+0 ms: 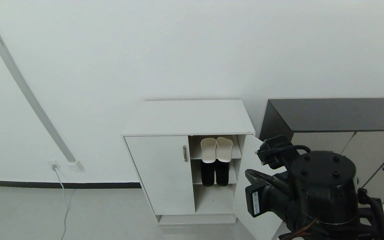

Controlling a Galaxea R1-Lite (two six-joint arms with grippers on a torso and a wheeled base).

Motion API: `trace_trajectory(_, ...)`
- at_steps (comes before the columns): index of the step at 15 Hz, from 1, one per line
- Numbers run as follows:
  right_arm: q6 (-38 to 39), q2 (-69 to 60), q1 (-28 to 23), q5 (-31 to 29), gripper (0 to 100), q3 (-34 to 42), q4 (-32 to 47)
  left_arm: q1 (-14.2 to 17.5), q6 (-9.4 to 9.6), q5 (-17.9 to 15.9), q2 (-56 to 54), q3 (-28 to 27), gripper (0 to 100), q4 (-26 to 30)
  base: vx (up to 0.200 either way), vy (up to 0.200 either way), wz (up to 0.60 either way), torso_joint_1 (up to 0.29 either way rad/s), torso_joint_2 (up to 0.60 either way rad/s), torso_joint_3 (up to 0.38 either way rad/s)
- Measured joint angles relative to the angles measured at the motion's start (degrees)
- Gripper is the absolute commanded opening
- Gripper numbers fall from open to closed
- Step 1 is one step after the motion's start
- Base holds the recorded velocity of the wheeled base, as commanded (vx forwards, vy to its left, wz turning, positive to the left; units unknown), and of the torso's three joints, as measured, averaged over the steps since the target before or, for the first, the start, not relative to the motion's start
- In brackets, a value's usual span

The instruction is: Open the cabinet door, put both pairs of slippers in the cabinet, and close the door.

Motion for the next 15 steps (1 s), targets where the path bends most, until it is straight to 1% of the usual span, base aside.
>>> trace_trajectory(5, -0.5, 0.8, -0.3, 0.1, 0, 0.3, 0.0, 0.0, -0.02, -0.1, 0.0, 0.0, 0, 0.0, 0.000, 0.000, 0.00, 0.000, 0.00, 0.000)
trace_trajectory(10, -1.4, 2.7, -2.0, -0.2, 0, 0.8, -0.1, 0.0, -0.02, 0.0, 0.0, 0.0, 0, 0.0, 0.000, 0.000, -0.60, 0.000, 0.00, 0.002)
trace_trajectory(12, -1.4, 3.4, -3.6, -0.2, 0, 0.7, -0.3, 0.0, 0.00, 0.0, 0.0, 0.0, 0, 0.0, 0.000, 0.000, 0.00, 0.000, 0.00, 0.000)
trace_trajectory(13, -1.9, 4.1, -4.5, -0.1, 0, 0.5, -1.4, 0.0, -0.02, 0.0, 0.0, 0.0, 0, 0.0, 0.000, 0.000, 0.00, 0.000, 0.00, 0.000)
trace_trajectory(15, -4.6, 6.4, -7.8, 0.2, 0, 0.0, -8.4, 0.0, 0.00, 0.0, 0.0, 0.0, 0, 0.0, 0.000, 0.000, 0.00, 0.000, 0.00, 0.000)
